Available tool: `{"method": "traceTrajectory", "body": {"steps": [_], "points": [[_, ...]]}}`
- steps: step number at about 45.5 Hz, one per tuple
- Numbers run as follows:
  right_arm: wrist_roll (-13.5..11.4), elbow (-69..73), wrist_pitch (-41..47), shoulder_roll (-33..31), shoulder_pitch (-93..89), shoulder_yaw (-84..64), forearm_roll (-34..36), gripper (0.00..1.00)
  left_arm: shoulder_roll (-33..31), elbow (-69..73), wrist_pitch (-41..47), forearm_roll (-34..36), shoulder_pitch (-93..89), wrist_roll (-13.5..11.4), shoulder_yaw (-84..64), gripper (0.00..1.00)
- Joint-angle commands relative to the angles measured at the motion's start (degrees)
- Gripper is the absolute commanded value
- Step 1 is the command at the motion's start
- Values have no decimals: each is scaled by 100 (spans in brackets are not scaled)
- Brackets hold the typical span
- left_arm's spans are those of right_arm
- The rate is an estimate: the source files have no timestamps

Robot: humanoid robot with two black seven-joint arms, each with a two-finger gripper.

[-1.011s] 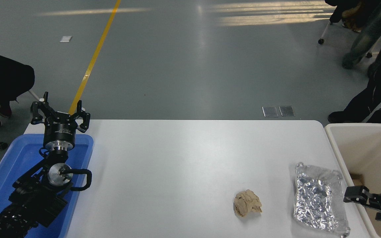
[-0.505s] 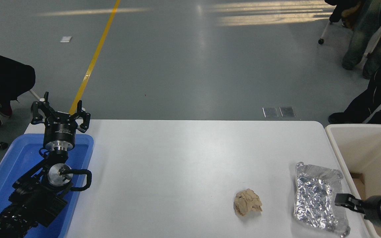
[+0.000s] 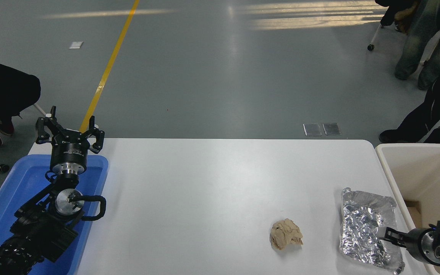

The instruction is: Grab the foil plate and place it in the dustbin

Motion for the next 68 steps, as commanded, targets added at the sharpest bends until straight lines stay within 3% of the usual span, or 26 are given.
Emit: {"method": "traceTrajectory", "body": {"steps": [1, 13, 23, 32, 43, 51, 60, 68], "points": [[-7, -133, 5, 60, -60, 25, 18, 0, 0, 0, -2, 0, 0, 0, 3, 99], [1, 33, -30, -159, 10, 34, 18, 0, 0, 0, 7, 8, -9, 0, 12, 99], [1, 1236, 49, -1222, 897, -80, -35, 0, 0, 0, -10, 17, -17, 9, 12, 99], [1, 2705, 725, -2242, 3145, -1396, -158, 0, 0, 0, -10, 17, -9, 9, 12, 99], [10, 3541, 2069, -2568, 6415, -3199, -281, 0, 0, 0, -10, 17, -9, 9, 21, 99], [19, 3585, 2852, -1936, 8130, -4016, -27, 0, 0, 0, -10, 17, -9, 9, 12, 99], [283, 3585, 2940, -258, 8975, -4791, 1519, 0, 0, 0, -10, 17, -9, 9, 12, 99], [300, 3629, 3660, 639, 9598, -4870, 2416, 0, 0, 0, -2, 8, 0, 9, 12, 99]]}}
